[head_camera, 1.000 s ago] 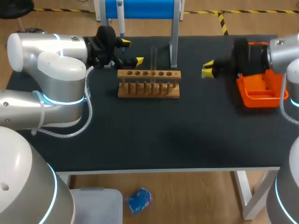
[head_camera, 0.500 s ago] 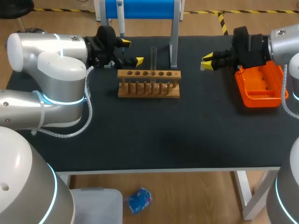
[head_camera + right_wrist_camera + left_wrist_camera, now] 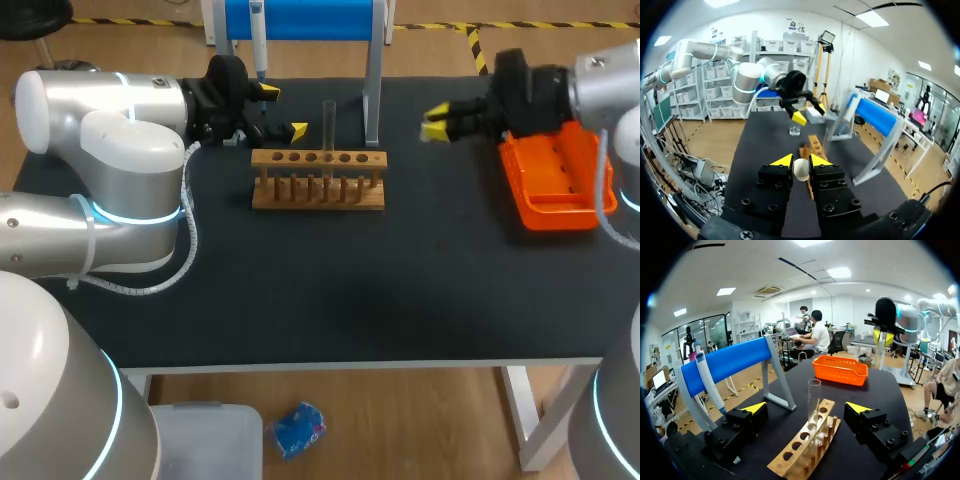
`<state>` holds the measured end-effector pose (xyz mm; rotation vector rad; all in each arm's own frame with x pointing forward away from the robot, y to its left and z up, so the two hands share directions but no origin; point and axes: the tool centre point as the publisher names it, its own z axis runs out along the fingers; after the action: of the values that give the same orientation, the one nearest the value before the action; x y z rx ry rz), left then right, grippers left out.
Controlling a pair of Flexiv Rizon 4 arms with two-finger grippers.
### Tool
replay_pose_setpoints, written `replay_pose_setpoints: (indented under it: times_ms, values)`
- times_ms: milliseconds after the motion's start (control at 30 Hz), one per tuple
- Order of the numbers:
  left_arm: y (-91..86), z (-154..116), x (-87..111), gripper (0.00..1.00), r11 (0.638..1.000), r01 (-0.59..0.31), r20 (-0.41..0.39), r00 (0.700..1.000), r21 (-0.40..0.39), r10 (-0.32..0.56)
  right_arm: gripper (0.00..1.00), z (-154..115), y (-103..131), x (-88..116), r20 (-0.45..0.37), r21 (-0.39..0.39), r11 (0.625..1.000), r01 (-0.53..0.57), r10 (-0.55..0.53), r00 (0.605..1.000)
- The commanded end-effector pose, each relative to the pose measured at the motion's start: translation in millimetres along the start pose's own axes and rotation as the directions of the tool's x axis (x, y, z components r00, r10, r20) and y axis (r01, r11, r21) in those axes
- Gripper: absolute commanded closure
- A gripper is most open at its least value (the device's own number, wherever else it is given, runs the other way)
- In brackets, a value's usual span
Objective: Invert the test tube, pick up the pipette, mount the tip to pipette, aspirate from beaker and dispense into the tube, eject the tip, return the pipette, and cap with the stopper.
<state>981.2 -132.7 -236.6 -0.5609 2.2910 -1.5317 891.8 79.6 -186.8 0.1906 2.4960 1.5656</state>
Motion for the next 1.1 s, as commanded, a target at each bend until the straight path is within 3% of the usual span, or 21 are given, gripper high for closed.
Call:
replay_pose_setpoints:
  times_ms: [33,300,500,1100]
  values:
    - [0.9,1.0,-0.1,0.00,1.000,-0.001,0.001,1.000,0.003,0.001,1.00,51.6,22.7,-46.9,-0.086,-0.010,1.000,0.023,-0.024,0.996]
    - [0.9,1.0,-0.1,0.00,1.000,-0.001,0.001,1.000,0.003,0.001,1.00,110.6,47.6,-74.6,-0.174,-0.037,0.999,0.031,-0.037,0.984]
    - [0.9,1.0,-0.1,0.00,1.000,-0.001,0.001,1.000,0.003,0.001,1.00,138.9,50.0,-84.1,-0.203,-0.018,0.999,0.040,-0.043,0.978]
    - [0.9,1.0,-0.1,0.00,1.000,-0.001,0.001,1.000,0.003,0.001,1.00,154.4,36.2,-84.5,-0.236,0.038,0.999,-0.003,0.012,0.972]
